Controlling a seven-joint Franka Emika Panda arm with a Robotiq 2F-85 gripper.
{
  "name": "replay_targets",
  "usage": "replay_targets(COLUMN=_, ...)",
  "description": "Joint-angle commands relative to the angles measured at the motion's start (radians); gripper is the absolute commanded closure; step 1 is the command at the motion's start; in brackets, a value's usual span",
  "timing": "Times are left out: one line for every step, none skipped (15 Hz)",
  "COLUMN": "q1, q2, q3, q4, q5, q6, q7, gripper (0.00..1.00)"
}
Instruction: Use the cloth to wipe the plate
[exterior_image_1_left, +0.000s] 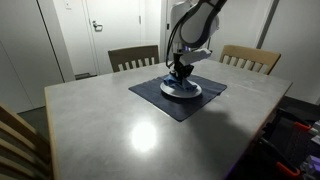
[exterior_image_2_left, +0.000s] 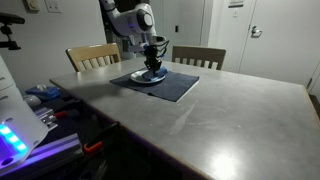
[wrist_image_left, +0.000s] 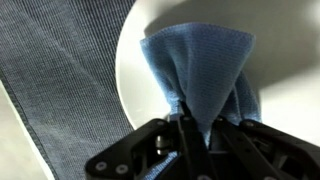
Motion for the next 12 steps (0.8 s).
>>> replay_targets(q1=-0.046, q2=0.029, q3=0.085, q4=0.011, q5=0.027, q6=0.057, q7=-0.175, gripper=0.97)
replay_targets(q1=-0.060, q2=0.035, q3=0.110, q4=0.020, q5=0.037, q6=0.056, q7=-0.231, gripper=0.97)
replay_targets(q1=-0.074, q2=0.036, q3=0.134, q4=0.024, q5=0.045, q6=0.051, q7=-0.285, gripper=0.97)
replay_targets(q1=-0.093, q2=0.036, q3=0.161, q4=0.028, q5=0.058, q6=0.040, q7=-0.344, gripper=0.97)
replay_targets(q1=-0.117, q2=0.036, q3=0.193, q4=0.034, q5=0.081, q6=0.016, q7=-0.407, gripper=0.97)
replay_targets(q1=-0.141, q2=0.039, q3=0.220, q4=0.044, q5=0.108, q6=-0.021, q7=-0.467, gripper=0.97)
replay_targets(q1=-0.161, q2=0.042, q3=0.242, q4=0.054, q5=0.134, q6=-0.059, q7=-0.520, gripper=0.97)
replay_targets(q1=-0.172, q2=0.043, q3=0.252, q4=0.064, q5=0.148, q6=-0.103, q7=-0.563, gripper=0.97)
replay_targets(q1=-0.171, q2=0.046, q3=0.246, q4=0.075, q5=0.149, q6=-0.148, q7=-0.579, gripper=0.97)
replay_targets(q1=-0.166, q2=0.049, q3=0.235, q4=0.086, q5=0.144, q6=-0.190, q7=-0.582, gripper=0.97)
replay_targets(q1=-0.163, q2=0.051, q3=0.226, q4=0.096, q5=0.134, q6=-0.234, q7=-0.587, gripper=0.97)
replay_targets(q1=-0.163, q2=0.055, q3=0.223, q4=0.105, q5=0.131, q6=-0.268, q7=-0.594, gripper=0.97)
